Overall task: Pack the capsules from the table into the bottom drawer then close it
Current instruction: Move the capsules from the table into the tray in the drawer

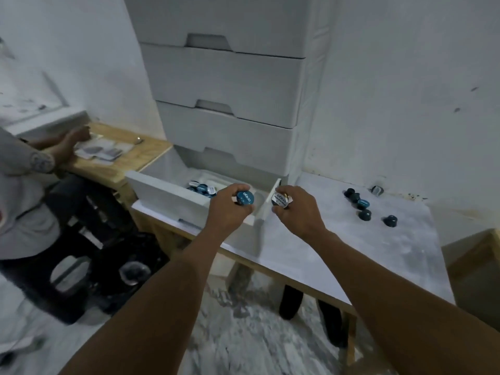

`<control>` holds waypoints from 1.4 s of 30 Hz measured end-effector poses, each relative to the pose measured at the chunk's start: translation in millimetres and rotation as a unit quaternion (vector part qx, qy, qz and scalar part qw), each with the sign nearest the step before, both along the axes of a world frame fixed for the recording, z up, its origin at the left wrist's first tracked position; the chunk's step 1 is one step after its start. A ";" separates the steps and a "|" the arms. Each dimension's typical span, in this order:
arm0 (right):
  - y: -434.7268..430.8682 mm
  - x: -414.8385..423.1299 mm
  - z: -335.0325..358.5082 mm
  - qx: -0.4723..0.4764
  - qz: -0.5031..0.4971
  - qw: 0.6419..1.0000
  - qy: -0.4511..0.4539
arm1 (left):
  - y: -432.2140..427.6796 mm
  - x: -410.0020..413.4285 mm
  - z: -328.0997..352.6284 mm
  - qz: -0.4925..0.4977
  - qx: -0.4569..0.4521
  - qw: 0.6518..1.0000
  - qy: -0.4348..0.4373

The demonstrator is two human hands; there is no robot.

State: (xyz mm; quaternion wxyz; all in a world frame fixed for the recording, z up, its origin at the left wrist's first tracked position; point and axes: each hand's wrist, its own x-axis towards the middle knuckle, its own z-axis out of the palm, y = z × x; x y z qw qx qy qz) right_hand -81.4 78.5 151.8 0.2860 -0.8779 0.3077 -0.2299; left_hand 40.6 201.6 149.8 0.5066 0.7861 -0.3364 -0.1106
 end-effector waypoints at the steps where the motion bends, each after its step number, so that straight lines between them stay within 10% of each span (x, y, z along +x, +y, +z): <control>1: 8.8 15.8 0.9 -0.005 0.003 1.000 -0.006 | 9.3 14.3 1.5 0.005 -0.001 1.000 -0.001; 16: 67.1 163.1 -17.0 0.010 -0.033 0.999 -0.038 | 52.3 181.0 1.2 -0.005 0.039 0.998 -0.042; 42: -55.3 242.5 -87.2 0.051 -0.001 0.985 0.167 | -97.9 283.3 -76.7 -0.252 0.253 0.931 -0.077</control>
